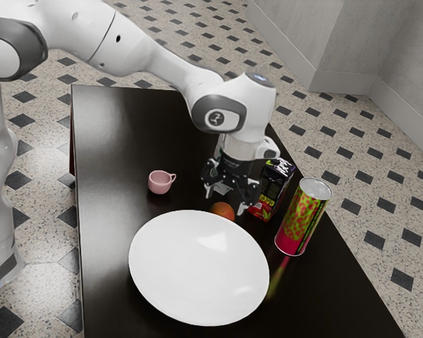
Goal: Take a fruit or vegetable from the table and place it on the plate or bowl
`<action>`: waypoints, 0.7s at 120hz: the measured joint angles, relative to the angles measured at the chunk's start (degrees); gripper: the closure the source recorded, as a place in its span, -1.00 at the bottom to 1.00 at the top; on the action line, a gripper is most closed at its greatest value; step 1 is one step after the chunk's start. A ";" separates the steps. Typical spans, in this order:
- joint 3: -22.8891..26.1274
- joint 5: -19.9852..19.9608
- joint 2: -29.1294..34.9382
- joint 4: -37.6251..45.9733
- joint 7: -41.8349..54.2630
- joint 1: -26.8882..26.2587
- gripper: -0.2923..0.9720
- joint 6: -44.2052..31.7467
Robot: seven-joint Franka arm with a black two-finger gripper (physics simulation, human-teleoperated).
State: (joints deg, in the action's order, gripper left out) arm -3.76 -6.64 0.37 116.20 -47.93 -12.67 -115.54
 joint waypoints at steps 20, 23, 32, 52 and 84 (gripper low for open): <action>-0.02 -0.35 0.07 1.01 0.03 -0.75 -0.54 -1.58; -0.02 -0.37 -0.01 1.06 0.03 -0.86 -0.54 -1.75; -0.05 -0.42 -0.37 1.37 0.04 -1.23 -0.54 -2.42; -0.18 -0.46 -0.86 1.89 0.06 -2.09 -0.54 -3.59; -0.42 -0.44 -1.47 2.26 0.12 -2.44 -0.26 -4.57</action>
State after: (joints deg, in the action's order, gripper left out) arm -4.19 -7.09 -1.10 118.46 -47.81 -15.11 -120.11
